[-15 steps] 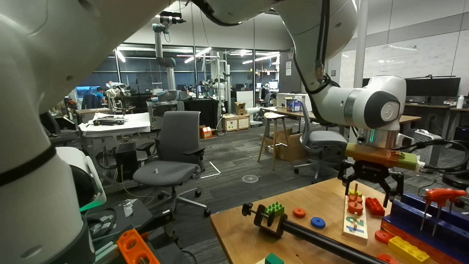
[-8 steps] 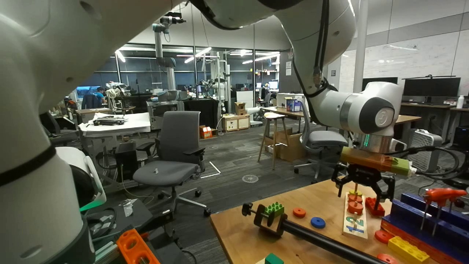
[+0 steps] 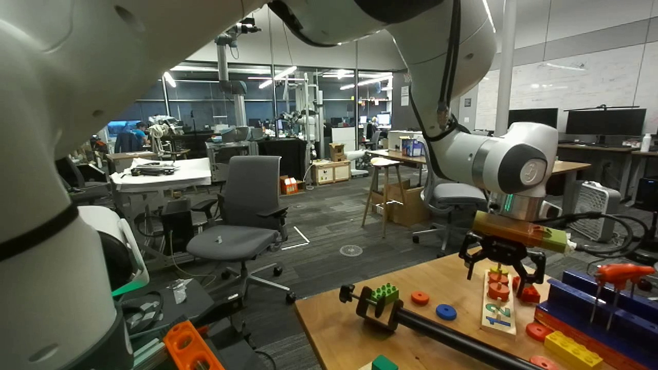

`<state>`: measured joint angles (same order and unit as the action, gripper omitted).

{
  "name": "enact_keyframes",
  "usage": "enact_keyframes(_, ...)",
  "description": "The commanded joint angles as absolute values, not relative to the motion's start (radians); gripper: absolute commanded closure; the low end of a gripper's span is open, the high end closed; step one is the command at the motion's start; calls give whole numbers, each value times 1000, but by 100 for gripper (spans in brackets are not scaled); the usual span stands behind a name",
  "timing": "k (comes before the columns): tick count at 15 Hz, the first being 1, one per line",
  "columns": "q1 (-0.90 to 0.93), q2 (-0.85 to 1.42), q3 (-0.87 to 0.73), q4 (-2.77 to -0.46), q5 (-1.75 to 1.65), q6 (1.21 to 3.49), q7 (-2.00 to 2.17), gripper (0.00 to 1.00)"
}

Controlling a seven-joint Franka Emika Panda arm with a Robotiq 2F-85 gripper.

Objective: Pick up the orange object from the wooden object and put it on the table

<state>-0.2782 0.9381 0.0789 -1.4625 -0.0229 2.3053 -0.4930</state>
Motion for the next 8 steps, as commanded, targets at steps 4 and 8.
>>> enact_keyframes(4,-283,948,91,-1435,-5,2295,-523,0)
enact_keyframes(8,-272,941,86,-1444,-14,2300,-517,0)
